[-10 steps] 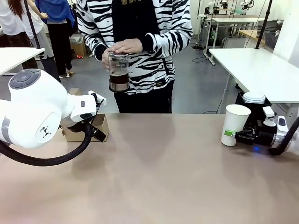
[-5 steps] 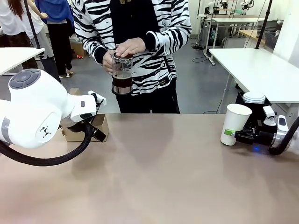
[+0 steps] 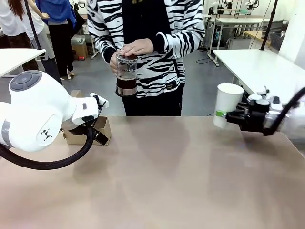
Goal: Pour a drink into a cup and package it in a carrier.
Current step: Pick up the 600 ml Paper Cup and place it in the middle top area of the table.
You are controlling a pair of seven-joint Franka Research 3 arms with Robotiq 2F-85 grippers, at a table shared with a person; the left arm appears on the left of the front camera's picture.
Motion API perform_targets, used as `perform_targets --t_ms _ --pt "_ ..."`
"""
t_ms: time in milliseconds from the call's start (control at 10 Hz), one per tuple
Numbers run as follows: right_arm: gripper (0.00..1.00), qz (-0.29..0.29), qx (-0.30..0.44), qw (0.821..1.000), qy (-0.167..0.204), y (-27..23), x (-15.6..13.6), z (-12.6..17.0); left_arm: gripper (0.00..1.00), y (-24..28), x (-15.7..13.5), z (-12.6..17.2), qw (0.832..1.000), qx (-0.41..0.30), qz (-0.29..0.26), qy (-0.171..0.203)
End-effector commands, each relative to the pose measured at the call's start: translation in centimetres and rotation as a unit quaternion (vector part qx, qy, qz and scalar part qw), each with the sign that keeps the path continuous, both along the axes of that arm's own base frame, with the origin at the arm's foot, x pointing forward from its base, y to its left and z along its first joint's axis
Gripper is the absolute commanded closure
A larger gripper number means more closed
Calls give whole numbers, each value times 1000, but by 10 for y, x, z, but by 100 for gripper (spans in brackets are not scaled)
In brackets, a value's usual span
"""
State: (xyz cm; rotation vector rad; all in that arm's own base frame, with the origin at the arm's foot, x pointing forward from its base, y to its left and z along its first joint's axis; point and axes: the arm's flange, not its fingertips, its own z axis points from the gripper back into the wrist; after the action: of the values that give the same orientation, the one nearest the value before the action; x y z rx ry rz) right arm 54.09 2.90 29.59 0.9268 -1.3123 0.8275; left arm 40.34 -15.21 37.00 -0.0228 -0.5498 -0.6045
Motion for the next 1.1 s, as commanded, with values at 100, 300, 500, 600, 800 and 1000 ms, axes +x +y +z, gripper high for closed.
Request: perform_targets --t_ms 100,300,500,600,800,1000 --pt "19 -28 -9 999 25 55 61 -21 0 0 0 0 1000 -1 0 0" --pt "19 -48 -20 999 11 80 87 -41 0 0 0 0 1000 -1 0 0" --pt "19 -54 -12 998 -6 91 98 -62 0 0 0 0 1000 -1 0 0" --pt "19 -56 -11 998 -8 93 100 -66 0 0 0 0 1000 -1 0 0" --pt "19 -37 -6 999 4 93 102 -71 0 0 0 0 1000 -1 0 0" --pt "19 -41 -11 999 10 86 99 -70 0 0 0 0 1000 -1 0 0"
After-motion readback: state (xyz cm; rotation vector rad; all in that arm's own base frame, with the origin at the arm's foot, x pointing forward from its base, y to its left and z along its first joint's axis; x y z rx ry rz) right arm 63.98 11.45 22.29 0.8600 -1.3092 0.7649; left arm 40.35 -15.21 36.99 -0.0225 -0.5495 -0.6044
